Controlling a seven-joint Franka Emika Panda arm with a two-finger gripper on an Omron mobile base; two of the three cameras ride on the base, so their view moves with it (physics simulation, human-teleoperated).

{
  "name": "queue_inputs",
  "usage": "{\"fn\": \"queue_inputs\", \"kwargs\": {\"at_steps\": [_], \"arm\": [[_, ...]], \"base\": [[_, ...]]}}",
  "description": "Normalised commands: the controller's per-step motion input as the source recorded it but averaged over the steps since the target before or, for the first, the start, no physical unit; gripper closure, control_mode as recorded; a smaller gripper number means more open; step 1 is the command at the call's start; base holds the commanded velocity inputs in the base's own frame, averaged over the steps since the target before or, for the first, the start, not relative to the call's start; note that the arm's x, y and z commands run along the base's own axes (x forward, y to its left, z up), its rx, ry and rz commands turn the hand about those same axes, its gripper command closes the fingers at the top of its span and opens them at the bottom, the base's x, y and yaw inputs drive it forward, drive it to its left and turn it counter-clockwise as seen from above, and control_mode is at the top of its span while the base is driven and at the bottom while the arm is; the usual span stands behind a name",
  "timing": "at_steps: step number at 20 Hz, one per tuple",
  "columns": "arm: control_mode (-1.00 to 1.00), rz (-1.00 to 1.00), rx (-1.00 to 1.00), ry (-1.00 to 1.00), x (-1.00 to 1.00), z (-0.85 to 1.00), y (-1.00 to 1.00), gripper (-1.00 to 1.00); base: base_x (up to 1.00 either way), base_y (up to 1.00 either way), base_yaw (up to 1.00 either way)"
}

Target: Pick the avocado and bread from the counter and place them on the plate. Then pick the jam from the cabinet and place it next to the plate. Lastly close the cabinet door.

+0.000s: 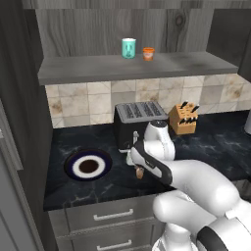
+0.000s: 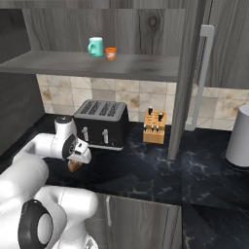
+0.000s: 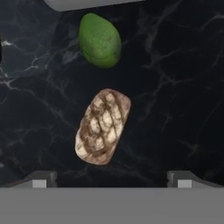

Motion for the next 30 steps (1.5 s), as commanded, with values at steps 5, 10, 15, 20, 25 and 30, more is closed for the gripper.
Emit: {"fn": "queue_inputs", "kwargs": {"at_steps": [5, 10, 15, 20, 25, 30], "arm": [[-1.0, 0.0, 0.0, 0.0, 0.16, -0.07, 0.02, -1.0], [-1.0, 0.0, 0.0, 0.0, 0.2, -0.05, 0.07, -1.0], [-1.0, 0.0, 0.0, 0.0, 0.15, -0.1, 0.07, -1.0], [-1.0, 0.0, 0.0, 0.0, 0.13, -0.19, 0.05, -1.0], [-1.0, 0.0, 0.0, 0.0, 0.1, -0.23, 0.04, -1.0], [-1.0, 0.0, 0.0, 0.0, 0.08, -0.22, 0.05, -1.0]], "base": [[0.0, 0.0, 0.0], [0.0, 0.0, 0.0], [0.0, 0.0, 0.0], [0.0, 0.0, 0.0], [0.0, 0.0, 0.0], [0.0, 0.0, 0.0]]}}
